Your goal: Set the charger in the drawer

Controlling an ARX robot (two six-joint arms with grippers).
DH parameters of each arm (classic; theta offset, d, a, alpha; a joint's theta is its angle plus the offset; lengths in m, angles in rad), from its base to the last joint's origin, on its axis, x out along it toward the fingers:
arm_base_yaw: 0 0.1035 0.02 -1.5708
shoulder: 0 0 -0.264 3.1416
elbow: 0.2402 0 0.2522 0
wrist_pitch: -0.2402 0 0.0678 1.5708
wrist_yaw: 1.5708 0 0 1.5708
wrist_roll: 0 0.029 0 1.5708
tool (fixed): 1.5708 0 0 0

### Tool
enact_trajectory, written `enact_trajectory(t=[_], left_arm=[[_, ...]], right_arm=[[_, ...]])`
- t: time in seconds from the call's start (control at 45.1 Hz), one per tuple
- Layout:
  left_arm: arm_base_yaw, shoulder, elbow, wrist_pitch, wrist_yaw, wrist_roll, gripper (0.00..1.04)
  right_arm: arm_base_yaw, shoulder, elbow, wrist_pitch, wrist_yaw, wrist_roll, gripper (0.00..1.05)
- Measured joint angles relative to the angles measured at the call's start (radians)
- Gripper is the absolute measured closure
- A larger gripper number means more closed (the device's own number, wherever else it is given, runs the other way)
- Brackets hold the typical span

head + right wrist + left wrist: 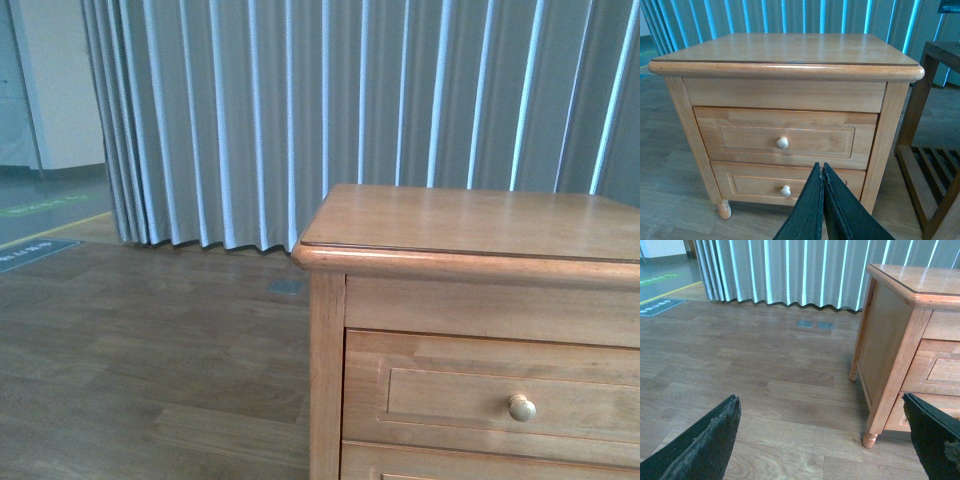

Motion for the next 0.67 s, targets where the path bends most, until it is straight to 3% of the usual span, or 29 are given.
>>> enact_trajectory(t=[0.311, 0.666], left_arm=[[0.000, 0.000, 0.000, 0.000, 0.000, 0.000, 0.06], [0.000, 0.000, 0.000, 0.000, 0.000, 0.000, 0.06]], right_arm=[[0.000, -0.002, 0.000, -0.001, 0.000, 0.000, 1.03], [0.000, -0.002, 0.000, -0.001, 0.000, -0.001, 0.42]])
